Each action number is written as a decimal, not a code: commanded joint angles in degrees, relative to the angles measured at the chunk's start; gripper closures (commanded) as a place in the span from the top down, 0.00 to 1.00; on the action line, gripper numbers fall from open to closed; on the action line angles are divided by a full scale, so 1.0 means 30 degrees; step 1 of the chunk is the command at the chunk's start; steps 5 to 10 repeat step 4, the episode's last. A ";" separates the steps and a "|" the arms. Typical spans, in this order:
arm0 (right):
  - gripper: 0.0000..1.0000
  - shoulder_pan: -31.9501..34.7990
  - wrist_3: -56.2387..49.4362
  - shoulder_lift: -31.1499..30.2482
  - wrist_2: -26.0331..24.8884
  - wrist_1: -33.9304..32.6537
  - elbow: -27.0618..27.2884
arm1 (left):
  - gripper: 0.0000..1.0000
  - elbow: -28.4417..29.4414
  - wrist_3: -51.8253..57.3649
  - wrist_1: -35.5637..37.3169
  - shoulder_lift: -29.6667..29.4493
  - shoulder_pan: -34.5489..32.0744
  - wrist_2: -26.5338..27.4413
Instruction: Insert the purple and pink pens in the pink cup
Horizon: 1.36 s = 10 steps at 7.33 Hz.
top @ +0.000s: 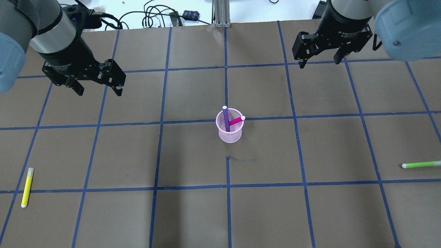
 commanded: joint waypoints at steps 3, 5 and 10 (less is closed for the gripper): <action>0.89 0.0000 0.0087 -0.0034 0.0103 0.0000 0.0058 | 1.00 -0.0113 -0.0101 0.0027 0.0058 0.0098 -0.0044; 0.89 0.0000 0.0059 -0.0034 0.0046 0.0000 0.0059 | 1.00 -0.0113 -0.0161 0.0029 0.0028 0.0186 -0.0073; 0.89 0.0000 0.0059 -0.0034 0.0046 0.0000 0.0059 | 1.00 -0.0113 -0.0161 0.0029 0.0028 0.0186 -0.0073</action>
